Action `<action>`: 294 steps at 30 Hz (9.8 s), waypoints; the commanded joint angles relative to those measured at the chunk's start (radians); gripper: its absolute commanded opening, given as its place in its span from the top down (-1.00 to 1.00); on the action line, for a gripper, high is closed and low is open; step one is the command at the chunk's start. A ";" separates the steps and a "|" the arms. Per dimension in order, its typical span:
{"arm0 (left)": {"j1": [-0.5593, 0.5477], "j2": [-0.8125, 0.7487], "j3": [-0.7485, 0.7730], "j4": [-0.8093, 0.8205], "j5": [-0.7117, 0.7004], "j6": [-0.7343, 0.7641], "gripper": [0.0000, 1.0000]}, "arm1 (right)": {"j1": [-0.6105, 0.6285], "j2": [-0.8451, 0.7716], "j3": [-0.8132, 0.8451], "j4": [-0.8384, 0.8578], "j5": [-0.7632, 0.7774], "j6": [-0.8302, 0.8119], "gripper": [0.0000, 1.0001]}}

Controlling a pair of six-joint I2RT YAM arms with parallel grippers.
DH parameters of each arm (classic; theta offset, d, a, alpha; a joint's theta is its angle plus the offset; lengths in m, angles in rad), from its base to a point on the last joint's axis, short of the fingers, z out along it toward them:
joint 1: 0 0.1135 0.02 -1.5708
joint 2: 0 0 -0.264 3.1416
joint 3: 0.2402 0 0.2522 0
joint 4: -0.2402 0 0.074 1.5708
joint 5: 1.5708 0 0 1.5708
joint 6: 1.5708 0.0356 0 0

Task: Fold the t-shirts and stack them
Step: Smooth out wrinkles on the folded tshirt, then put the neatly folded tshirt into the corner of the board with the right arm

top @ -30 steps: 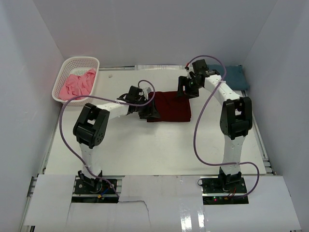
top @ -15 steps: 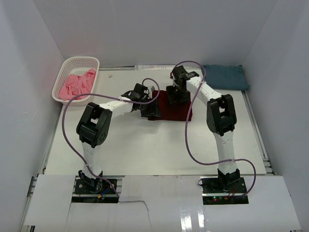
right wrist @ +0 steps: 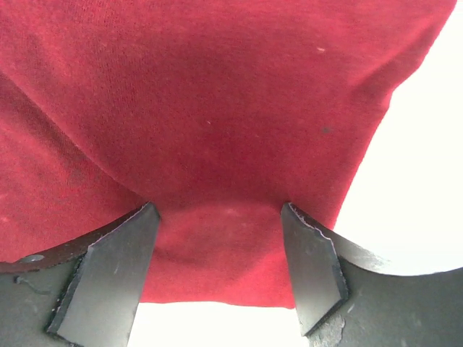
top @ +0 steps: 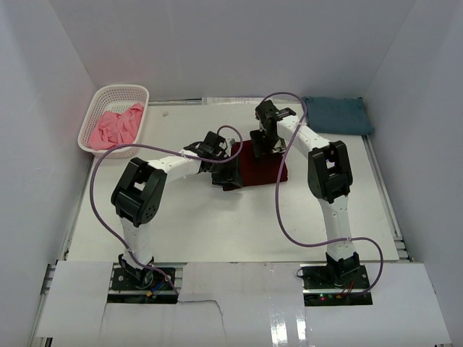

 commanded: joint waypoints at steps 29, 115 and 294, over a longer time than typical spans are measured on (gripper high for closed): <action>0.005 0.035 0.011 -0.163 -0.110 0.046 -0.35 | -0.252 -0.119 -0.329 0.258 -0.505 -0.028 -0.41; 0.001 -0.393 -0.204 -0.176 0.037 -0.007 -0.42 | -0.277 -0.044 -0.232 0.184 -0.527 -0.043 -0.21; -0.031 -0.315 -0.204 -0.173 0.010 -0.012 -0.46 | -0.463 -0.382 -0.065 0.535 0.292 -0.237 -0.22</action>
